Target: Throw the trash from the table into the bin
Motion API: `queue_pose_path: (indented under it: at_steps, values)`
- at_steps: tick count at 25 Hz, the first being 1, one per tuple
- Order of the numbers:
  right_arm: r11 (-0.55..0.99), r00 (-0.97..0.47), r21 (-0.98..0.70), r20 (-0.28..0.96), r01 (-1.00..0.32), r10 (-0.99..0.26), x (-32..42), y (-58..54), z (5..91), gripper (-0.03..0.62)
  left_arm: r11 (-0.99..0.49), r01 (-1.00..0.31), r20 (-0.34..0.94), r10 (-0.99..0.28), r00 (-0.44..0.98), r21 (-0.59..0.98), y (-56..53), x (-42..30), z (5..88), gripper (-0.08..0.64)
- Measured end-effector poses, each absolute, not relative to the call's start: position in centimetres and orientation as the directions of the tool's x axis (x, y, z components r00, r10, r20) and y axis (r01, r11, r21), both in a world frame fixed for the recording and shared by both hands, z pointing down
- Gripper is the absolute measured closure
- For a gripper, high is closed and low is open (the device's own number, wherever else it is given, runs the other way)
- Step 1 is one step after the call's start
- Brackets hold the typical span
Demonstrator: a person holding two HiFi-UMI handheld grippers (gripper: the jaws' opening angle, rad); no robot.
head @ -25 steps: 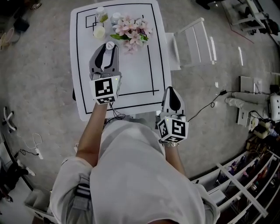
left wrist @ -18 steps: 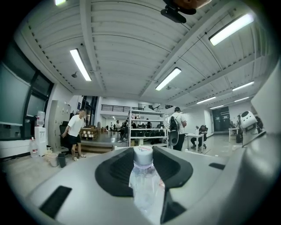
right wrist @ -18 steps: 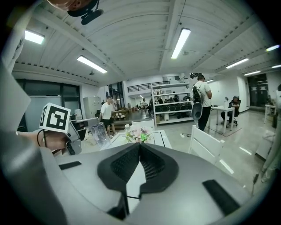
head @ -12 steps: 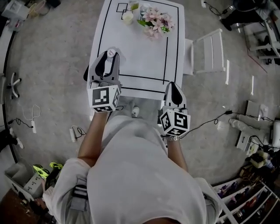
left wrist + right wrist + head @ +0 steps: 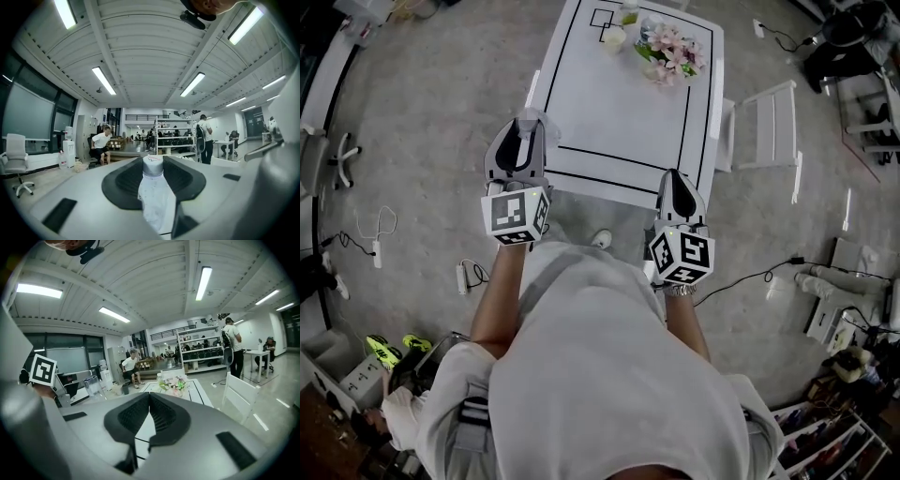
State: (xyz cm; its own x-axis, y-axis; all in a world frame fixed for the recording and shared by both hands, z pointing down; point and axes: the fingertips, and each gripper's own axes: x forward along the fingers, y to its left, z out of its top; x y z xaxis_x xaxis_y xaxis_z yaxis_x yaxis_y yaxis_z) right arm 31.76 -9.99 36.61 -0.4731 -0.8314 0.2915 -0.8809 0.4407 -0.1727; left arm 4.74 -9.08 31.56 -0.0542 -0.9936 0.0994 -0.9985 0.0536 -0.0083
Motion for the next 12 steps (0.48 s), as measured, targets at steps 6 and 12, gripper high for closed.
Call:
queue_pose_path:
  at_steps: [6, 12]
  values:
    - [0.469, -0.490, -0.144, 0.284, -0.872, -0.824, 22.8, -12.2, 36.6, 0.581, 0.073, -0.997, 0.119, -0.991, -0.068, 0.038, -7.6, -3.4, 34.0, 0.420]
    - [0.493, -0.508, -0.133, 0.313, -0.860, -0.802, 9.6, -12.7, 38.1, 0.581, 0.031, -0.997, 0.151, -0.988, -0.020, 0.065, -7.8, -13.3, 36.9, 0.420]
